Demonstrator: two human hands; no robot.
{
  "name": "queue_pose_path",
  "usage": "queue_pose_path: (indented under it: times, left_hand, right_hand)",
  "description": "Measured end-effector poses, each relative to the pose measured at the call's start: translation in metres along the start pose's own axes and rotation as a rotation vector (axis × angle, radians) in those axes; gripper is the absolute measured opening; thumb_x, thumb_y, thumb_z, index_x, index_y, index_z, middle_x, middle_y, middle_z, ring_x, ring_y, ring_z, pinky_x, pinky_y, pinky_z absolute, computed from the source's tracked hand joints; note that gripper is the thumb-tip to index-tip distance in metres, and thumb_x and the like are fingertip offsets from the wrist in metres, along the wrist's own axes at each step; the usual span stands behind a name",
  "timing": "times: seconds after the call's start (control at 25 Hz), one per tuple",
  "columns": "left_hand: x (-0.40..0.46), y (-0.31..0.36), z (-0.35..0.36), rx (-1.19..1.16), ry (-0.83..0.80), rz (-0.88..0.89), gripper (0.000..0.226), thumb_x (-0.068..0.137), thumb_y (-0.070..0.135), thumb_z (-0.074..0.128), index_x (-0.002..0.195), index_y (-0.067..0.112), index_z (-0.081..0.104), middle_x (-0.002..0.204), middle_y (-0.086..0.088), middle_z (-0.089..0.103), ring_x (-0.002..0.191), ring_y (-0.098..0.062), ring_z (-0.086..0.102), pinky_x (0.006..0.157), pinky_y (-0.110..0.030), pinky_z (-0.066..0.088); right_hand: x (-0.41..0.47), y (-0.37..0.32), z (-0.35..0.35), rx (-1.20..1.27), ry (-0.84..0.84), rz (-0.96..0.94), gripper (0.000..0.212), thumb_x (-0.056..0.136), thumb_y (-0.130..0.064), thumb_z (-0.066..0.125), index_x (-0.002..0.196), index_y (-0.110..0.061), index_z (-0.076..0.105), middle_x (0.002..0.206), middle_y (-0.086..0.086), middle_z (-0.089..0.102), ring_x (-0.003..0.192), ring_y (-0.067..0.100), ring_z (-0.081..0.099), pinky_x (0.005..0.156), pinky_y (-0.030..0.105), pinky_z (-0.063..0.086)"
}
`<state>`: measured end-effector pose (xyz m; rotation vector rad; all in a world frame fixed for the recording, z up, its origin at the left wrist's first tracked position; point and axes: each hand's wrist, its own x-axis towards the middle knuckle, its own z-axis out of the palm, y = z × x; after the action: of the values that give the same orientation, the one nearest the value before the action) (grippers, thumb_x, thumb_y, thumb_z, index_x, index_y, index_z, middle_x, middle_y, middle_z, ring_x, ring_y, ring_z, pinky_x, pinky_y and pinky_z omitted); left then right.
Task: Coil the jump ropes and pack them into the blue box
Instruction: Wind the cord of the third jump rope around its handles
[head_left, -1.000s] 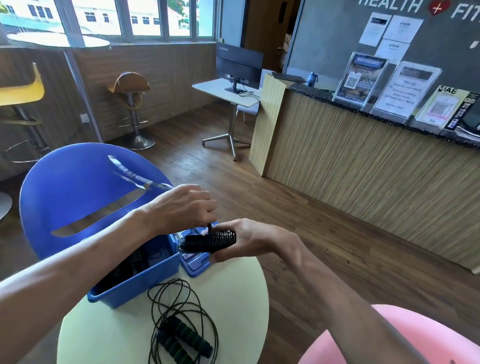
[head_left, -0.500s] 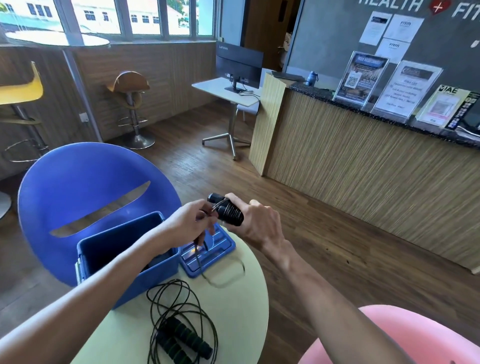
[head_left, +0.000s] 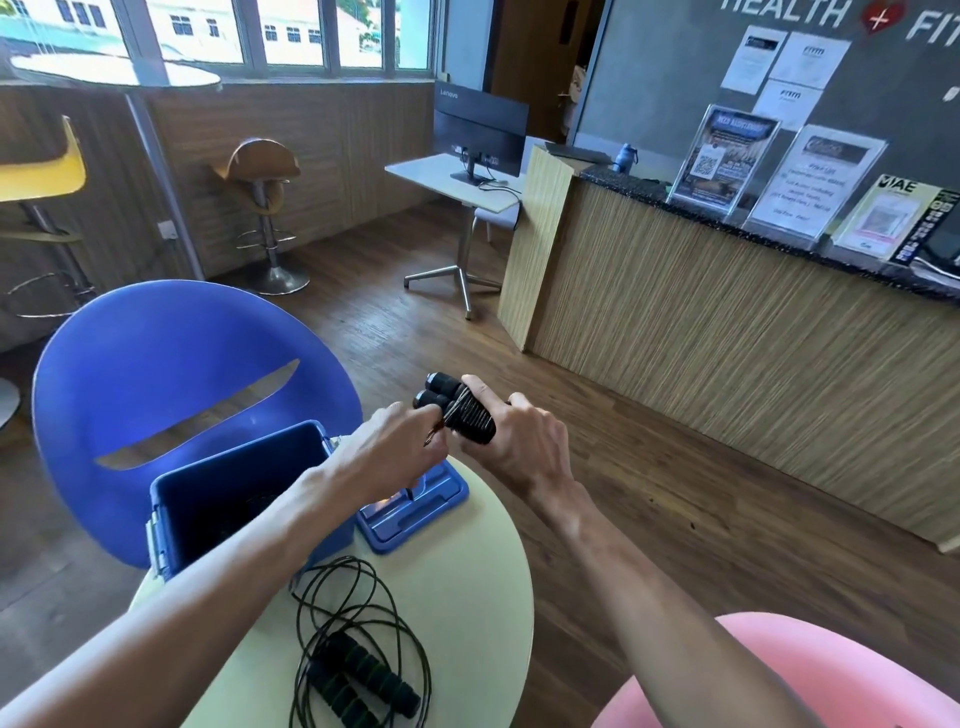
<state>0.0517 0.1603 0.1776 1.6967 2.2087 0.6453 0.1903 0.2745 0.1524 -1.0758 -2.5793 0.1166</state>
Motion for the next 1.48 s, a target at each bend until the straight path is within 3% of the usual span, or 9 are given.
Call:
queue_pose_path:
  times: [0.16,0.28,0.48,0.68,0.8,1.0,1.12,1.24,1.48]
  left_hand:
    - [-0.004,0.001,0.011,-0.813,-0.279,-0.230,0.018,0.099,0.013,0.034,0.101,0.004,0.049,0.075,-0.013,0.071,0.041,-0.022,0.049,0.037,-0.023,0.037]
    - [-0.004,-0.005,0.019,-1.086,-0.360,-0.274,0.027,0.102,0.011,0.029,0.105,0.005,0.055,0.080,-0.012,0.064,0.048,-0.017,0.051,0.039,-0.020,0.030]
    - [-0.013,-0.018,0.019,-1.360,-0.473,-0.111,0.029,0.103,0.015,0.038,0.127,0.008,0.052,0.067,0.002,0.034,0.046,-0.008,0.018,0.045,-0.017,0.020]
    - [-0.008,-0.006,0.020,-1.319,-0.306,-0.264,0.036,0.102,0.043,0.036,0.105,0.014,0.058,0.059,0.008,0.020,0.048,-0.007,0.014,0.040,-0.017,0.015]
    - [-0.008,-0.002,0.025,-1.309,-0.173,-0.307,0.030,0.104,0.035,0.038,0.100,0.012,0.057,0.055,0.008,0.032,0.046,-0.006,0.023,0.042,-0.016,0.019]
    - [-0.016,-0.004,0.034,-0.842,0.060,-0.107,0.032,0.105,0.021,0.038,0.094,0.009,0.065,0.084,0.000,0.076,0.082,-0.019,0.065,0.077,-0.041,0.046]
    - [-0.021,-0.019,0.036,-0.729,0.088,0.029,0.031,0.104,0.026,0.039,0.099,0.012,0.066,0.088,0.009,0.075,0.086,-0.003,0.066,0.081,-0.036,0.048]
    - [-0.024,-0.040,0.030,-0.473,0.059,0.082,0.037,0.097,0.056,0.040,0.098,0.035,0.070,0.066,0.013,0.061,0.060,-0.002,0.050,0.072,-0.027,0.040]
    - [-0.006,-0.074,0.020,-0.058,0.305,0.402,0.042,0.094,0.063,0.034,0.109,0.037,0.064,0.093,0.008,0.070,0.086,-0.011,0.053,0.083,-0.032,0.039]
  right_hand:
    - [-0.001,0.001,-0.002,-0.020,0.000,-0.014,0.069,0.085,-0.072,0.053,0.149,-0.052,0.033,0.095,0.006,0.060,0.088,0.035,0.068,0.067,0.037,0.048]
    - [-0.003,-0.002,-0.002,-0.003,0.001,0.001,0.076,0.080,-0.081,0.051,0.148,-0.051,0.033,0.095,0.006,0.061,0.087,0.035,0.069,0.066,0.037,0.049]
    - [0.000,-0.002,-0.008,0.028,-0.007,-0.001,0.077,0.078,-0.082,0.052,0.147,-0.049,0.037,0.092,0.005,0.061,0.087,0.034,0.069,0.062,0.033,0.040]
    - [0.003,0.002,-0.003,0.069,-0.014,0.060,0.080,0.071,-0.086,0.054,0.139,-0.045,0.043,0.099,0.007,0.070,0.093,0.034,0.070,0.069,0.036,0.049]
    - [0.005,0.001,-0.002,0.081,-0.017,0.063,0.072,0.072,-0.086,0.055,0.124,-0.035,0.051,0.096,0.006,0.073,0.091,0.034,0.070,0.067,0.036,0.049]
    - [0.002,-0.004,-0.003,0.157,-0.079,0.089,0.067,0.073,-0.083,0.061,0.117,-0.033,0.056,0.097,0.003,0.075,0.095,0.033,0.070,0.071,0.036,0.050]
    - [-0.001,-0.008,-0.016,0.307,-0.100,0.109,0.052,0.074,-0.069,0.069,0.115,-0.038,0.060,0.095,-0.008,0.074,0.095,0.022,0.069,0.076,0.033,0.050]
    - [0.001,-0.013,-0.028,0.390,-0.167,0.078,0.046,0.071,-0.061,0.074,0.112,-0.042,0.062,0.090,-0.016,0.072,0.090,0.012,0.067,0.075,0.029,0.048]
    - [0.004,-0.016,-0.036,0.522,-0.333,-0.054,0.047,0.068,-0.059,0.080,0.111,-0.045,0.065,0.089,-0.018,0.071,0.087,0.006,0.066,0.082,0.035,0.053]
